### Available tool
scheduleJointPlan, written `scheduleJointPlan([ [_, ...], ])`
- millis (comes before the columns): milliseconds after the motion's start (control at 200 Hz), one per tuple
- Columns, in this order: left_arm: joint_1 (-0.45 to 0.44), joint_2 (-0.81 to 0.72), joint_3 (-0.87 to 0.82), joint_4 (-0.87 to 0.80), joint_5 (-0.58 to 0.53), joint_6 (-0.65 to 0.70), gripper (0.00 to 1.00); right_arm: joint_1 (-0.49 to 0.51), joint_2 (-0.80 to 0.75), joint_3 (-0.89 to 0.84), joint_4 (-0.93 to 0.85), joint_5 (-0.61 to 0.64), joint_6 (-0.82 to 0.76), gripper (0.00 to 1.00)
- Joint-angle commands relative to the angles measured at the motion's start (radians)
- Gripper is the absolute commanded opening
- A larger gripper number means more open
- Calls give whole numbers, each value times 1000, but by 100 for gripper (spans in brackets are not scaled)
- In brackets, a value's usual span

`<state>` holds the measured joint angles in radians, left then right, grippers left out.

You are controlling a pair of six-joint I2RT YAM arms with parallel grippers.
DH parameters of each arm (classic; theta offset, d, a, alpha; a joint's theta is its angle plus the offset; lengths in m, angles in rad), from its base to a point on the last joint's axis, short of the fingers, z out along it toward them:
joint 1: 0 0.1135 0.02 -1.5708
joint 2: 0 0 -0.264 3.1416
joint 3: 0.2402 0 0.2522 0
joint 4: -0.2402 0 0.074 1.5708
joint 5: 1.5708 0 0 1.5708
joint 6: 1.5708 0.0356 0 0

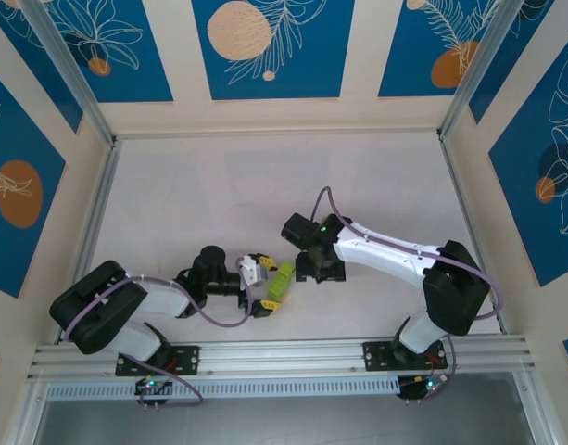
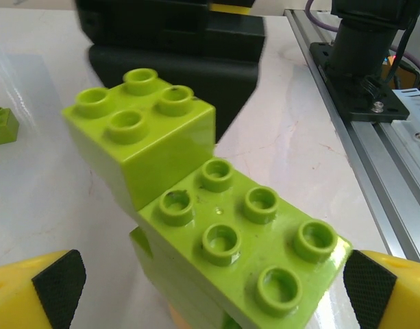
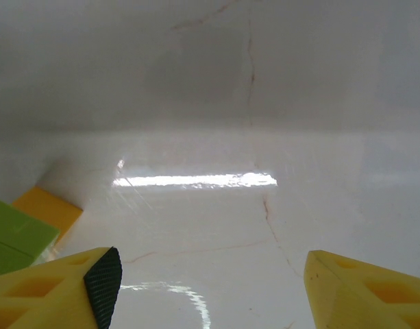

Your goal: Assemble a carrot with lego

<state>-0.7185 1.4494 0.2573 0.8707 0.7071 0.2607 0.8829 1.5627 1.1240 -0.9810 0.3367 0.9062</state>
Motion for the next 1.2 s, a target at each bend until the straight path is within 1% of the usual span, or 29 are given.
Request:
scheduleJointPlan([
  [0,-1,12,22,-16,46,5,99,-7,25,45,1,5,-34,72],
  [500,0,20,26,-21,44,4,99,-31,107,146,16,24,-87,71],
  [775,-1,24,24,-14,26,5,99,-32,159,217,27,8,-126,71],
  [970,-1,30,25,-8,10,1,99,-20,166,239,57,0,-147,70],
  [1195,0,39,29,-9,5,0,99,-18,166,270,45,14,-158,70],
])
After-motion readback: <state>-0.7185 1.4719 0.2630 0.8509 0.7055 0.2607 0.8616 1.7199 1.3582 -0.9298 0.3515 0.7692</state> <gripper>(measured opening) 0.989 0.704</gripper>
